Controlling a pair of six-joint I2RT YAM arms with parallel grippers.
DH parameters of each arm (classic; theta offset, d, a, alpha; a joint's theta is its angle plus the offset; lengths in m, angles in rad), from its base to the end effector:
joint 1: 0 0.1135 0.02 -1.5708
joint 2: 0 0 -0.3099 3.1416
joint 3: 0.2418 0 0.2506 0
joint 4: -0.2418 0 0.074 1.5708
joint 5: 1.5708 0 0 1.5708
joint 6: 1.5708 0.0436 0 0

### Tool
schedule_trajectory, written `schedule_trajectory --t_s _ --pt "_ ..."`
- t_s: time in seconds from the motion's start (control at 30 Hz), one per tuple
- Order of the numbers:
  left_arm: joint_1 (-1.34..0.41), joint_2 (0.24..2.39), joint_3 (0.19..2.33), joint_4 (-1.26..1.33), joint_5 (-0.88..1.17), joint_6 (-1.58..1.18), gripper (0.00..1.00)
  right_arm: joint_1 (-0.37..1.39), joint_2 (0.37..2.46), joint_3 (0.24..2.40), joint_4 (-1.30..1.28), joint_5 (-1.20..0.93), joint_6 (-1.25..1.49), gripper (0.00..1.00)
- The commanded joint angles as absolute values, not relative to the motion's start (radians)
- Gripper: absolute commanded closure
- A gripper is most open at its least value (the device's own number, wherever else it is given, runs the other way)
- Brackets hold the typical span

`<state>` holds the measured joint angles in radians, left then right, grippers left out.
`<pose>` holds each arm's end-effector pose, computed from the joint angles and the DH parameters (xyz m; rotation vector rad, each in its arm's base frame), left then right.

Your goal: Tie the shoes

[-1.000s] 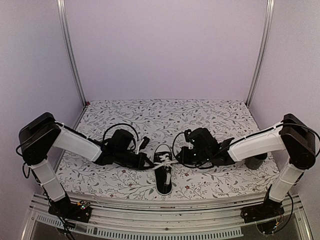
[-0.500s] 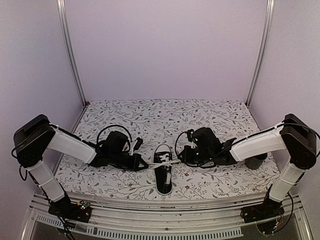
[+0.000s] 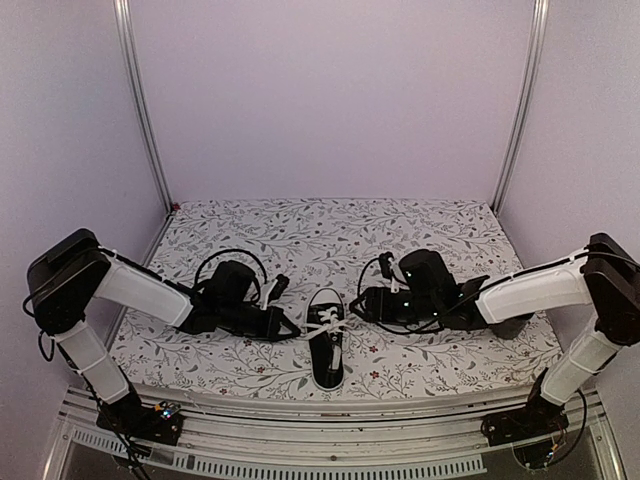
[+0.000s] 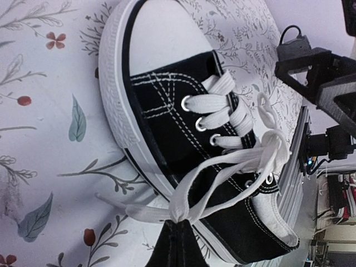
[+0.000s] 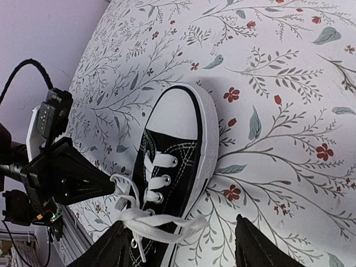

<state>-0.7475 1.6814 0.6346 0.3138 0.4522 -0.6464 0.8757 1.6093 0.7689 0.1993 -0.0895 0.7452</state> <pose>0.2159 -0.2261 0.1651 0.3861 2.5098 -1.1675 0.2103 0.2583 0.2117 -0.2098 2.3861 0.9441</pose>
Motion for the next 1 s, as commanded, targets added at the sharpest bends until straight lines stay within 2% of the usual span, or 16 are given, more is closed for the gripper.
schedule_trajectory --t_s 0.0,0.2,0.4,0.57,0.8,0.97 --pt "-0.744 1.668 0.648 0.35 0.476 -0.63 1.0 0.876 1.499 0.659 0.281 -0.122 0.763 0.32" --pt "-0.748 1.677 0.645 0.357 0.482 -0.632 1.0 0.95 1.5 0.621 0.34 -0.196 0.757 0.46" --pt "-0.75 1.675 0.647 0.356 0.48 -0.634 1.0 1.005 1.595 0.667 0.351 -0.188 0.787 0.49" --pt "-0.751 1.676 0.649 0.351 0.485 -0.634 1.0 1.005 1.653 0.721 0.347 -0.172 0.785 0.56" --pt "-0.751 1.669 0.647 0.342 0.48 -0.63 1.0 1.005 1.703 0.772 0.35 -0.175 0.784 0.59" --pt "-0.752 1.662 0.647 0.34 0.479 -0.629 1.0 1.005 1.716 0.783 0.344 -0.171 0.785 0.79"
